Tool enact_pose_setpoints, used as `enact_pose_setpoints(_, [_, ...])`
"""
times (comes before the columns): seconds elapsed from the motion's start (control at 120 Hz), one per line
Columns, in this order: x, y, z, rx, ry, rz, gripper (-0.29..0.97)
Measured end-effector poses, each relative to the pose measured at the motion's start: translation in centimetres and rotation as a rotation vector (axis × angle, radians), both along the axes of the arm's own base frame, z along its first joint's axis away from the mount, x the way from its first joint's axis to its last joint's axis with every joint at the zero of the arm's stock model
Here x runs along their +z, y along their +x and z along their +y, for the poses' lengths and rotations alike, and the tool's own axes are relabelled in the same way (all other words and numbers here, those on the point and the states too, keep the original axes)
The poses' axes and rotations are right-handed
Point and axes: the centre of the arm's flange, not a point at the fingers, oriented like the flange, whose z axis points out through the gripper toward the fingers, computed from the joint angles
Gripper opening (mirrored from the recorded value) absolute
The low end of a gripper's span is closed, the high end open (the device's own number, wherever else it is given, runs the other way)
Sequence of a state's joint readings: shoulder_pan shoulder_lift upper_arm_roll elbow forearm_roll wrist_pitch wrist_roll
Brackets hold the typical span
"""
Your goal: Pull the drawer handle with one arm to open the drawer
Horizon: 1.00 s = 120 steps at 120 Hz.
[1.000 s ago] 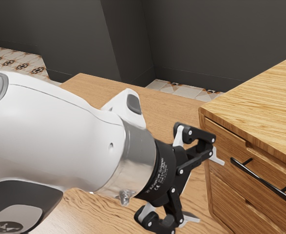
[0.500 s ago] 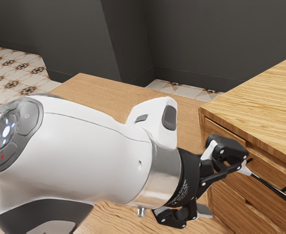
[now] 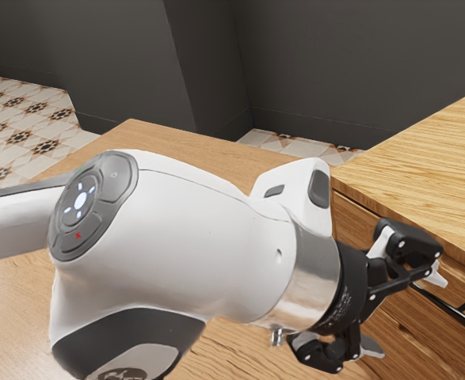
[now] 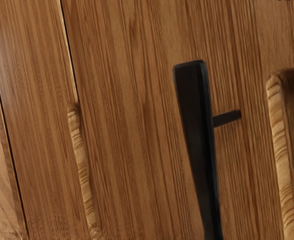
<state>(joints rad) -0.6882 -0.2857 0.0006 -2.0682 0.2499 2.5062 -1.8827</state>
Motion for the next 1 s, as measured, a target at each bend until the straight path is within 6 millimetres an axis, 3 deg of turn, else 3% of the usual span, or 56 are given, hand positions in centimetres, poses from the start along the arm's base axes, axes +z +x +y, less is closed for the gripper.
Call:
enact_pose_setpoints(0.417, [-1.7,1.5,0.1,0.051,-0.032,0.057,0.67])
enact_pose_setpoints(1.0, [-2.3,1.4,0.5,0.072,0.008,0.094,0.67])
